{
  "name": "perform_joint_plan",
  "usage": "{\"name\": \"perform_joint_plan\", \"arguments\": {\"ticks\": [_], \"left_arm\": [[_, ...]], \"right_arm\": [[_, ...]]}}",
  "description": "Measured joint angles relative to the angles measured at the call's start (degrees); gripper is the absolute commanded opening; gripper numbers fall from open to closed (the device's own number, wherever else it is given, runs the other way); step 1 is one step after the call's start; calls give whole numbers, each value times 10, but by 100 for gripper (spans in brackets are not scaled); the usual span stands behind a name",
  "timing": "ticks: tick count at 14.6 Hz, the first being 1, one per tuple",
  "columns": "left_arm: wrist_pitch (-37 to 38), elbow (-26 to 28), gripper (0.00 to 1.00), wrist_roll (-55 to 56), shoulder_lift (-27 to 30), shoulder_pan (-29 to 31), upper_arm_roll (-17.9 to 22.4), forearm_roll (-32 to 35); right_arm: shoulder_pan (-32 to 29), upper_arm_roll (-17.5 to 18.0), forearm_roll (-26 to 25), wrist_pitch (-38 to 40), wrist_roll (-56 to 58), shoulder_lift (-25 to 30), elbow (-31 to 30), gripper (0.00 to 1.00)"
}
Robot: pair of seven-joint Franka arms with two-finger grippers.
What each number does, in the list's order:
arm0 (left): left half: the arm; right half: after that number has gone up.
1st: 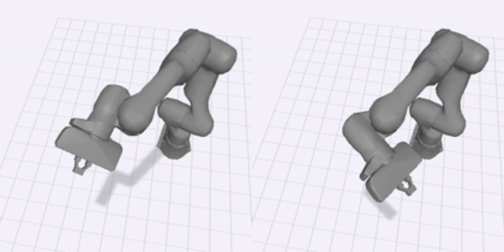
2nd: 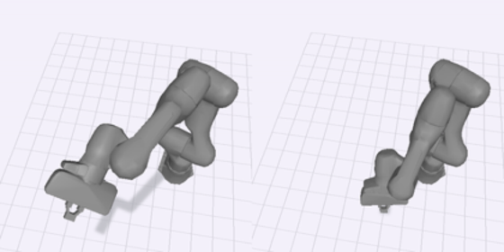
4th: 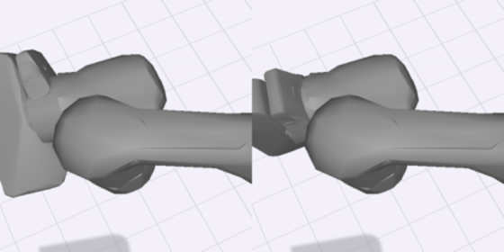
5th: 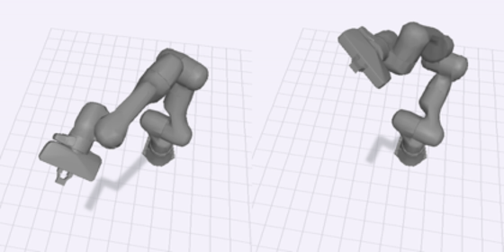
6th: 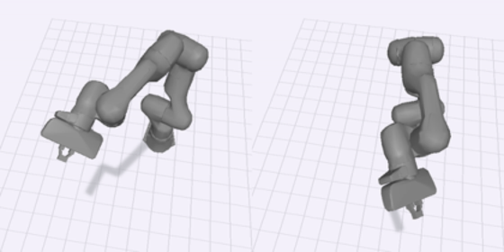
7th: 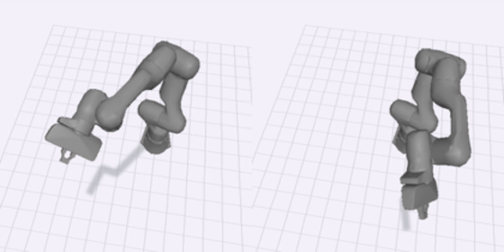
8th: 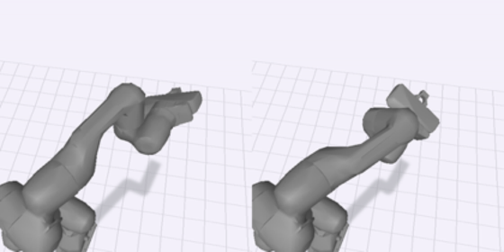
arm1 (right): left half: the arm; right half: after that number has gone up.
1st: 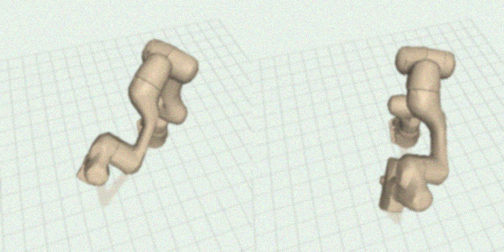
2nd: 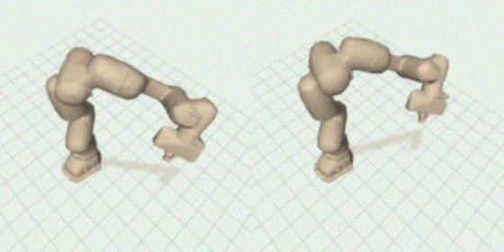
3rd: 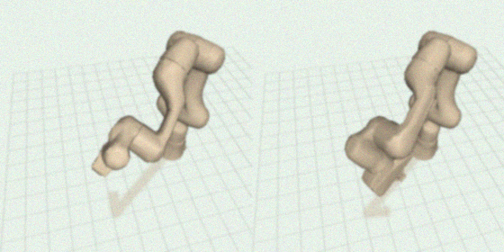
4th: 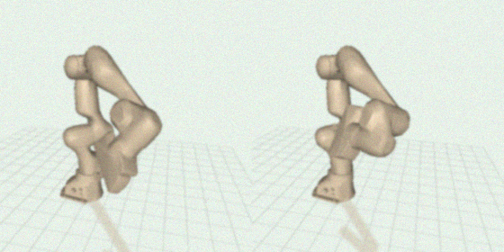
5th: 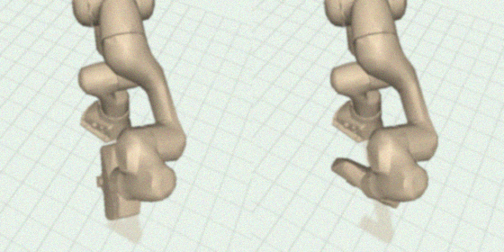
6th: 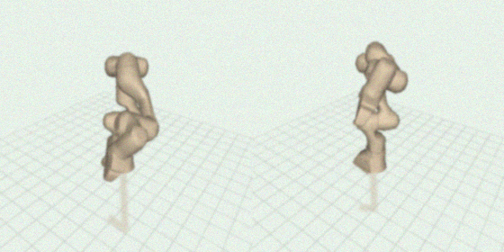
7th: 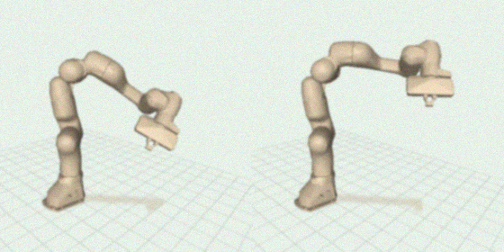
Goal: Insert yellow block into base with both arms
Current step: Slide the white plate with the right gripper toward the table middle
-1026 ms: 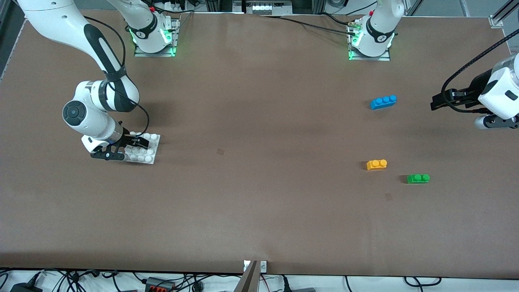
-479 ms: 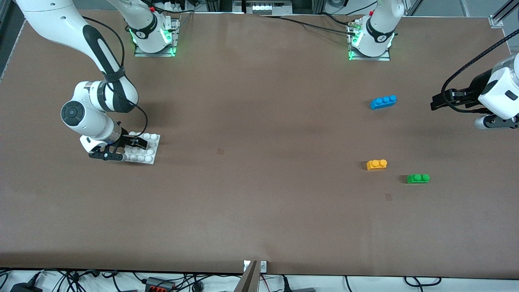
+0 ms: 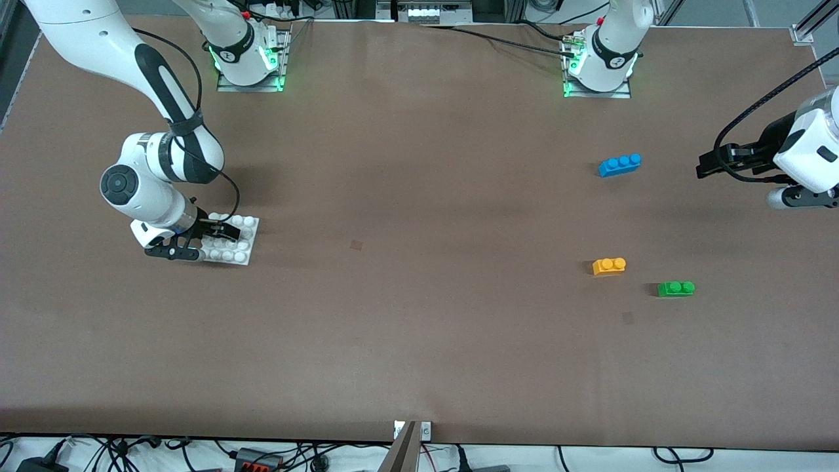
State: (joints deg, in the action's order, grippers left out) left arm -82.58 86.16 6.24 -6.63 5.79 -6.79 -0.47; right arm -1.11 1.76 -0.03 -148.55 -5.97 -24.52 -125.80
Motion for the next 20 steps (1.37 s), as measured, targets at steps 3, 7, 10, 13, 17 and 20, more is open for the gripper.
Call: {"name": "perform_joint_plan", "arguments": {"ticks": [3, 7, 10, 13, 17, 20], "left_arm": [[0, 0, 100, 0, 0, 0, 0, 0], [1, 0, 100, 0, 0, 0, 0, 0], [1, 0, 100, 0, 0, 0, 0, 0], [2, 0, 100, 0, 0, 0, 0, 0], [2, 0, 100, 0, 0, 0, 0, 0], [2, 0, 100, 0, 0, 1, 0, 0]], "right_arm": [[0, 1, 0, -2, 0, -2, 0, 66], [1, 0, -1, -2, 0, -2, 0, 61], [9, 1, -1, -3, 0, -4, 1, 61], [28, 3, 1, -3, -1, -8, 5, 64], [97, 5, 20, -4, -34, -16, 20, 64], [176, 6, 22, -4, -87, -36, 50, 64]]}}
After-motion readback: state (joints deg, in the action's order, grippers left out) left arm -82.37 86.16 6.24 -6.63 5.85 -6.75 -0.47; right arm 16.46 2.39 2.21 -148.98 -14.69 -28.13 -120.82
